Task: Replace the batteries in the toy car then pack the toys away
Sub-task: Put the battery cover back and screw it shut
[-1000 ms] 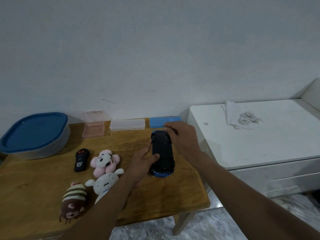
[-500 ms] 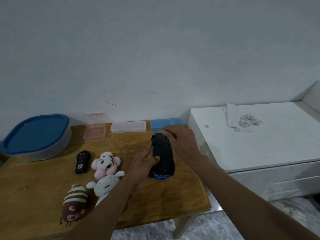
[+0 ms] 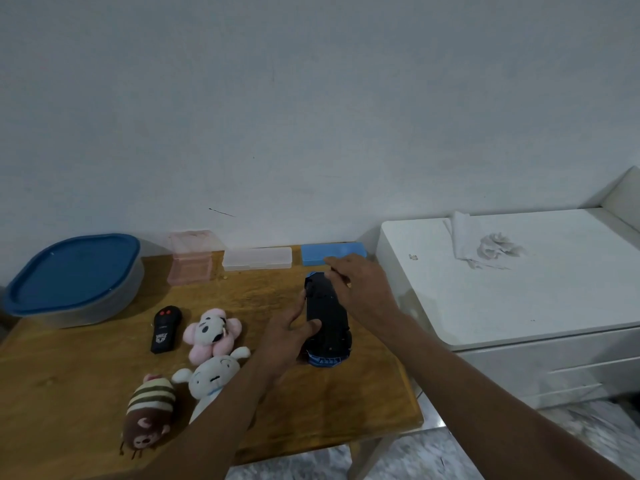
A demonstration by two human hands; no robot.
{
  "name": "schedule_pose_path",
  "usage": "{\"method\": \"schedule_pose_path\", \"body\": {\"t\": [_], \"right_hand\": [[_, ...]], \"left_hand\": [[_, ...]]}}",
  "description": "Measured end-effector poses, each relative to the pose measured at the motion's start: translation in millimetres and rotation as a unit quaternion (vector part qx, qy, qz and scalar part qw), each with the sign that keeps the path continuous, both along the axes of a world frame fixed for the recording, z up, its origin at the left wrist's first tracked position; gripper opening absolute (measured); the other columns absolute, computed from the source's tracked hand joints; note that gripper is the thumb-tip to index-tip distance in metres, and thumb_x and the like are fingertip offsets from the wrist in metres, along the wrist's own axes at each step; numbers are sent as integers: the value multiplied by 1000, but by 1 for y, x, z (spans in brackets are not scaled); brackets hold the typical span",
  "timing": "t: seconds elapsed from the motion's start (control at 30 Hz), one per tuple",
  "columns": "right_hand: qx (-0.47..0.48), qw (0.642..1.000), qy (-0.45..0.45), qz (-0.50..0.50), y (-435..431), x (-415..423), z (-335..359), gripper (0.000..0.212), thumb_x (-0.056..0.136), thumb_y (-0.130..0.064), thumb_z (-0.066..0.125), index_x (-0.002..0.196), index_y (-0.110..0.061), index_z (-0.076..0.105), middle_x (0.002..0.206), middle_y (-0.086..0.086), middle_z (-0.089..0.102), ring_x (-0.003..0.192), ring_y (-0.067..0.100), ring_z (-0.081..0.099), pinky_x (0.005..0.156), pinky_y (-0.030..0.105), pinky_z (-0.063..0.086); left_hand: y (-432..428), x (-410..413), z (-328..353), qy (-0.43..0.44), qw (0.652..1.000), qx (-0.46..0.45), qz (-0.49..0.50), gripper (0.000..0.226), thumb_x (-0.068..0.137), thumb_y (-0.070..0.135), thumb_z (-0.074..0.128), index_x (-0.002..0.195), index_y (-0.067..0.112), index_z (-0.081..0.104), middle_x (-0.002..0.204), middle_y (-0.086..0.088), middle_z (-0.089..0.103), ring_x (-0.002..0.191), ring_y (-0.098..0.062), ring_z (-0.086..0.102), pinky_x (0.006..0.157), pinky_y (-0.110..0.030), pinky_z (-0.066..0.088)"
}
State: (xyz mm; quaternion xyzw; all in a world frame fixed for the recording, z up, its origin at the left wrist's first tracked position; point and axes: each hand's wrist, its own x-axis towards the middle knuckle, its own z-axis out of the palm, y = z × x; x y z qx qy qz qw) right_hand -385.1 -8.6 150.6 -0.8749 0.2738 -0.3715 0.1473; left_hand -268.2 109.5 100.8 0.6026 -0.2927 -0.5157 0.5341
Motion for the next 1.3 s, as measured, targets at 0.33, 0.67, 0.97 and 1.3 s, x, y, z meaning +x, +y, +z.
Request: {"method": "schedule_pose_path", "body": {"t": [0.33,0.67,0.97,1.3], "right_hand": [[-3,1000,-4,-4,2,-3,4,26,91,-10,56,115,-4,67,91,9,73,80,20,66,72,32,55],[15,1000,25,-8,0,-6,8,26,92,-18,58,114,-7,68,97,10,73,87,22,67,82,34,53],[13,999,42,-25,1,-9,10,30,92,-17,58,118,-5,65,95,12,69,85,24,63,79,37,53],[15,997,77,-13,5,-10,11,31,93,-13,56,121,-3,63,101,15,67,91,26,62,78,28,46]], "left_hand": [[0,1,-1,-10,1000,-1,3,63,94,15,59,142,47,35,135,1,56,113,-27,61,87,-56,54],[0,-3,1,-2,1000,6,-5,63,94,14,58,143,45,34,135,0,57,116,-27,59,90,-56,52],[1,-6,4,-4,1000,8,-7,63,94,14,58,143,46,34,133,3,57,119,-28,57,92,-58,51],[2,-5,6,-7,1000,8,2,63,94,12,57,145,41,33,131,-1,60,112,-26,62,88,-55,54]]}}
